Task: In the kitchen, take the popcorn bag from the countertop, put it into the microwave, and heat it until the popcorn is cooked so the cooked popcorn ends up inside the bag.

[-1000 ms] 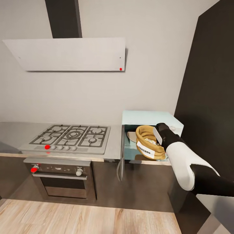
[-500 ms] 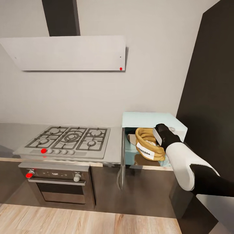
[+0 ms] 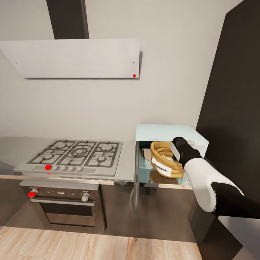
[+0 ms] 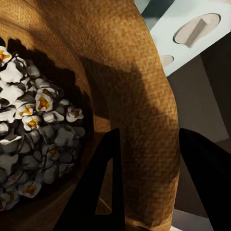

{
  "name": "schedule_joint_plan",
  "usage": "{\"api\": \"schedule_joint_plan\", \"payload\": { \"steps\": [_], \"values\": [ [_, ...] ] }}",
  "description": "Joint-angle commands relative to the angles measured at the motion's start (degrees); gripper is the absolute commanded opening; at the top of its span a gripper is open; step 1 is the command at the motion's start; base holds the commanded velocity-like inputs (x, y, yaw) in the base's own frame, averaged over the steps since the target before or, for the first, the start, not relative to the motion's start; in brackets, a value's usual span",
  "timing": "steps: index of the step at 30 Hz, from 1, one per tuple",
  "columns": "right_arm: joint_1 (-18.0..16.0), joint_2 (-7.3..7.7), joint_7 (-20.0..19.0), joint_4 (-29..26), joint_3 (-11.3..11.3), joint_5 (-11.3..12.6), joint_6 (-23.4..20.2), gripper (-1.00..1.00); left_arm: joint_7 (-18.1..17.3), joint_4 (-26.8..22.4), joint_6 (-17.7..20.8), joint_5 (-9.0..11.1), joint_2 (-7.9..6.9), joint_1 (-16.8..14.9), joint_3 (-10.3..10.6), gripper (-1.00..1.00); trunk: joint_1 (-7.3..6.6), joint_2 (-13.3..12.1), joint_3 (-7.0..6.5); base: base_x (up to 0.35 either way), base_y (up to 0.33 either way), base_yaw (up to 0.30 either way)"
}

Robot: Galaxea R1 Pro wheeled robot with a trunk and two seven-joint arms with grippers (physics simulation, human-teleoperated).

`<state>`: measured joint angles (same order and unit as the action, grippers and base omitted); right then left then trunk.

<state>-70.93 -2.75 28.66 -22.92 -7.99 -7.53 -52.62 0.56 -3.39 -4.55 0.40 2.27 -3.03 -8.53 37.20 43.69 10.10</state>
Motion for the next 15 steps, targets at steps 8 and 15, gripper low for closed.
{"api": "schedule_joint_plan", "payload": {
  "steps": [8, 15],
  "values": [
    [-0.1, -0.07, -0.2, -0.5, -0.4, -1.3, -0.2, -1.00, 0.1, 0.1, -0.2, 0.0, -0.05, 0.0, -0.3, 1.00, 0.01, 0.1, 0.08, 0.092, 0.000, 0.000],
    [-0.1, -0.07, -0.3, -0.5, -0.2, -1.3, -0.2, -1.00, 0.1, 0.1, -0.2, 0.0, -0.07, 0.0, -0.3, 1.00, 0.01, 0.1, 0.08, 0.111, 0.000, 0.000]
  ]
}}
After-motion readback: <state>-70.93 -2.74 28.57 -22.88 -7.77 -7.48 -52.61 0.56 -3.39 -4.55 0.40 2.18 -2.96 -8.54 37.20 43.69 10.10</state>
